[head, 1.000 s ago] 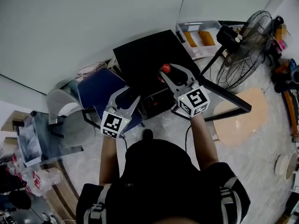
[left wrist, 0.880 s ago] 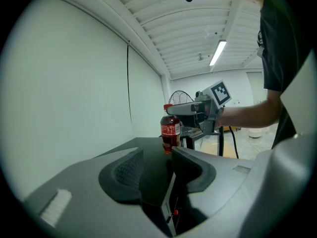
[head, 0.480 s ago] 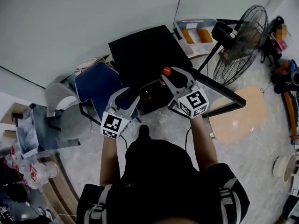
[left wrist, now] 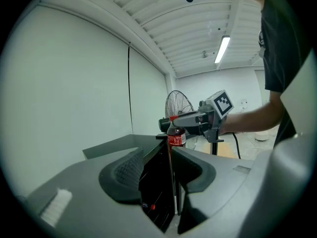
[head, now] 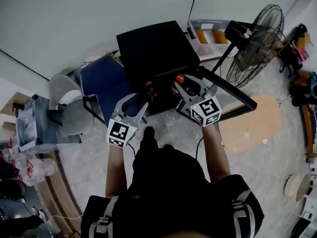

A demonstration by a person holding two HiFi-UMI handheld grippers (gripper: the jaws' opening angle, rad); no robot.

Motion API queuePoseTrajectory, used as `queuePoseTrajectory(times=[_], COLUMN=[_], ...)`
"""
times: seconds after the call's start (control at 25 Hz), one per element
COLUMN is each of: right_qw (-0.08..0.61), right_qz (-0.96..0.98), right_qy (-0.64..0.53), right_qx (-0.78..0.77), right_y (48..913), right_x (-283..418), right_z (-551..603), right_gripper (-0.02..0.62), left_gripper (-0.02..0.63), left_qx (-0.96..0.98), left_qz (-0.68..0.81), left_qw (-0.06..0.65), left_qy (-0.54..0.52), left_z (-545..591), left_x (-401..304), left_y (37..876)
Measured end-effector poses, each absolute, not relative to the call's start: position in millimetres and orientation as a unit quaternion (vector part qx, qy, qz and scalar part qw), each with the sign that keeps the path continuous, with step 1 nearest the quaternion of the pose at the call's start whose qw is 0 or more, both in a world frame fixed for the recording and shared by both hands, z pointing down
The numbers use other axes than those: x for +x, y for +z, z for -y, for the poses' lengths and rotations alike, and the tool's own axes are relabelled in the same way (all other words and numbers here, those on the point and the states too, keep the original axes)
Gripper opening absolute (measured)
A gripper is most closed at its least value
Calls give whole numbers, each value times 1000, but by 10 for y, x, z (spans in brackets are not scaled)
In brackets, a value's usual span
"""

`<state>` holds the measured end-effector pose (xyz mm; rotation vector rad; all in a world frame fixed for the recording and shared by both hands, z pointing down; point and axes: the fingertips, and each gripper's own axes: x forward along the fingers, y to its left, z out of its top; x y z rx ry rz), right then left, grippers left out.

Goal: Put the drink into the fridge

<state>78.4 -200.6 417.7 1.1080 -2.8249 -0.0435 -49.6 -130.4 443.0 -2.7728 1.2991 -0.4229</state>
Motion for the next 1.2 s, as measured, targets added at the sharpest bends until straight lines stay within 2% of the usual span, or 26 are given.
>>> queuePoseTrajectory(times=[0.44,1.2], right_qw=[84,100], right_qz=[929,884], right_qy=[16,32], right_qx=[360,456], right_y=[4598,5030], right_x=[899,768], right_z=[1729,1972], right_gripper=[130,130], left_gripper=[176,176], left_qx=[-891,-925], left_qz=[-430,-345], left_qw=[16,39], left_qy=[-142,-151], left_z=[1024,1483], left_x=[-486,-917], left_y=[4486,4550])
